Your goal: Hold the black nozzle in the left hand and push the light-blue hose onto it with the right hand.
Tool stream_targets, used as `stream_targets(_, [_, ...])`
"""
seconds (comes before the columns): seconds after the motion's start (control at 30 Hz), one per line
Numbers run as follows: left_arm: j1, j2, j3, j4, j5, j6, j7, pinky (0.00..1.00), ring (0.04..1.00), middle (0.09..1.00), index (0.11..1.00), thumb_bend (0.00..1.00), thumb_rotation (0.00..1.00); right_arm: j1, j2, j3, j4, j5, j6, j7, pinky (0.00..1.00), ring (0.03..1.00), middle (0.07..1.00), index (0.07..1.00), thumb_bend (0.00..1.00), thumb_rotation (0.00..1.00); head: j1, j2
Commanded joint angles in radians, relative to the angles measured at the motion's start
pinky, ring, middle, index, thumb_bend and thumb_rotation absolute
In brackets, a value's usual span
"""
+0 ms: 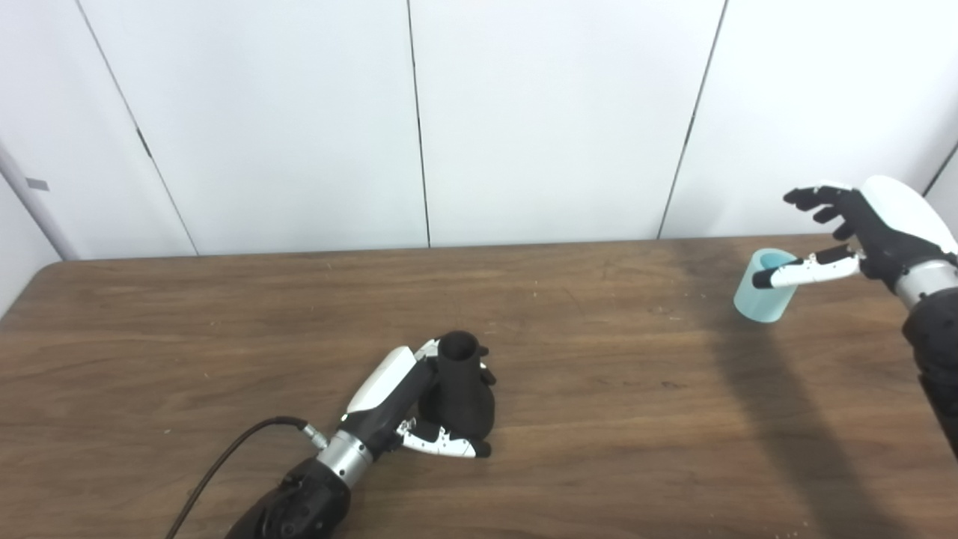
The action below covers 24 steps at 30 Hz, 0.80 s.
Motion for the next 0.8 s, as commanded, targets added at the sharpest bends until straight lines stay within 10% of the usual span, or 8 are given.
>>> stream_targets(0.0, [0.106,0.002,-0.031,0.089,0.033,0.032,-0.046,1.00,0.961,0.833,0.486,0.49,0.09,-0.056,-0.033,0.004,0.015,-0.018,-0.024,-0.025,0.62,0.771,0.799,0.778,0.97,0.36,0.001,0.000])
stream_targets(0.77, [0.108,0.004,-0.031,0.074,0.038,0.044,-0.060,1.00,0.961,0.833,0.486,0.49,0.09,-0.173,-0.028,0.124,0.170,-0.092,0.005,-0.017,0.73,0.810,0.827,0.787,0.99,0.38,0.008,0.008])
